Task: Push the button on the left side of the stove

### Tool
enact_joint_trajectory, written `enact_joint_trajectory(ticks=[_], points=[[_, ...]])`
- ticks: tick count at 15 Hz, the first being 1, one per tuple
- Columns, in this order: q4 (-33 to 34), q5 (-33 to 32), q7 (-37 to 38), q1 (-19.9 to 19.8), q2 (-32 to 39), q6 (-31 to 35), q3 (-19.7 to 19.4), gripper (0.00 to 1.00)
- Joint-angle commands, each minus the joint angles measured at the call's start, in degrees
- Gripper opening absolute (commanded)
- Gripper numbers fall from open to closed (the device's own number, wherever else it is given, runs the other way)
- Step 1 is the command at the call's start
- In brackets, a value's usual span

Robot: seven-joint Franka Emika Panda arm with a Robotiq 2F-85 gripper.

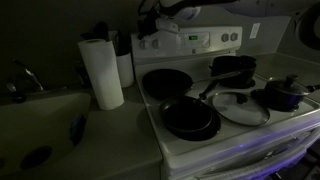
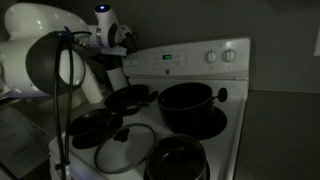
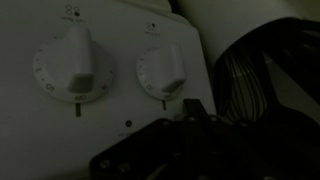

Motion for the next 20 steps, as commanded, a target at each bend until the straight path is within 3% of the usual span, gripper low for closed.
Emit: enact_joint_trajectory(ticks=[1, 9, 20], points=[[5.5, 0.5, 1.3, 0.5, 3.4, -2.4, 0.3, 0.00], [7.7, 0.6, 6.5, 0.7, 4.7, -4.7, 0.4, 0.00], [7.8, 1.8, 8.1, -0.1, 6.7, -3.7, 1.5, 0.00]])
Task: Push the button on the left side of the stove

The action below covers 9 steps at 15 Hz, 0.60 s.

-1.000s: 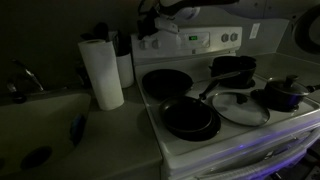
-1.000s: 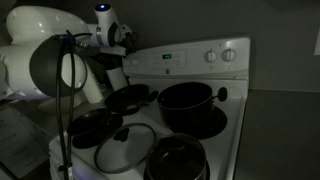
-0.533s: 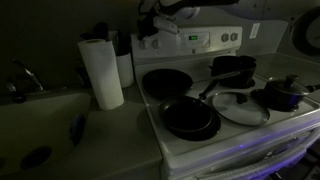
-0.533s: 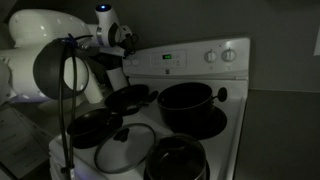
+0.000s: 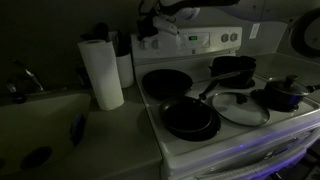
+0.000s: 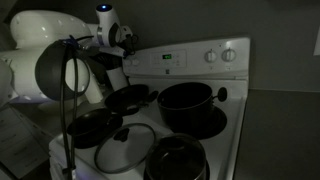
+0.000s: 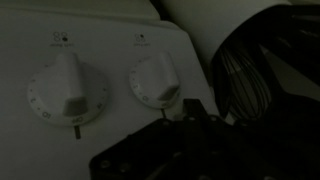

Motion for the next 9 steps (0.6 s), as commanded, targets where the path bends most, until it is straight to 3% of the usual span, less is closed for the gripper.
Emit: enact_joint_trajectory(ticks=[1, 9], points=[[2.0, 1.5, 0.0, -0.3, 3.8, 0.4, 1.2, 0.00], [2.4, 3.2, 0.5, -0.3, 5.4, 0.3, 2.3, 0.00]])
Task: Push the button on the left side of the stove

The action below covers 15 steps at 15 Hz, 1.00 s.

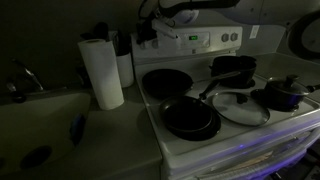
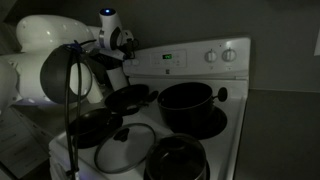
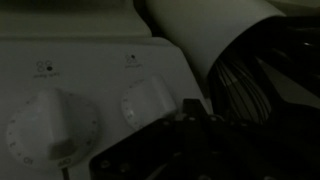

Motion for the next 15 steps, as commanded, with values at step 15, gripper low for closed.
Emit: enact_joint_trajectory(ticks=[15], points=[[4.9, -8.6, 3.1, 6.0, -0.6, -4.6, -4.2, 0.00]])
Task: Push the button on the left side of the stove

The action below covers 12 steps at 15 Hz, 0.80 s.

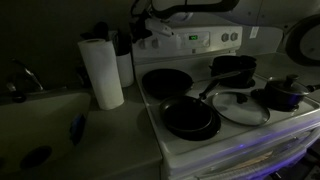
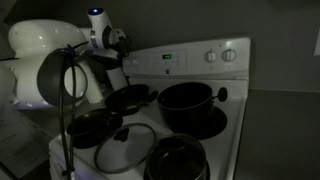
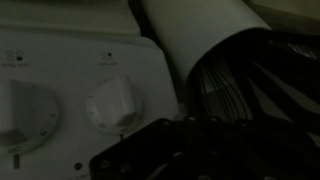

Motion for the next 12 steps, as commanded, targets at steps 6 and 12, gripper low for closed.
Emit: enact_joint_trajectory(ticks=[6, 12], points=[[9.0, -5.1, 0.1, 4.1, -0.5, -8.2, -6.1, 0.00], [14.2, -5.3, 0.1, 4.6, 0.3, -13.9, -9.2, 0.00]])
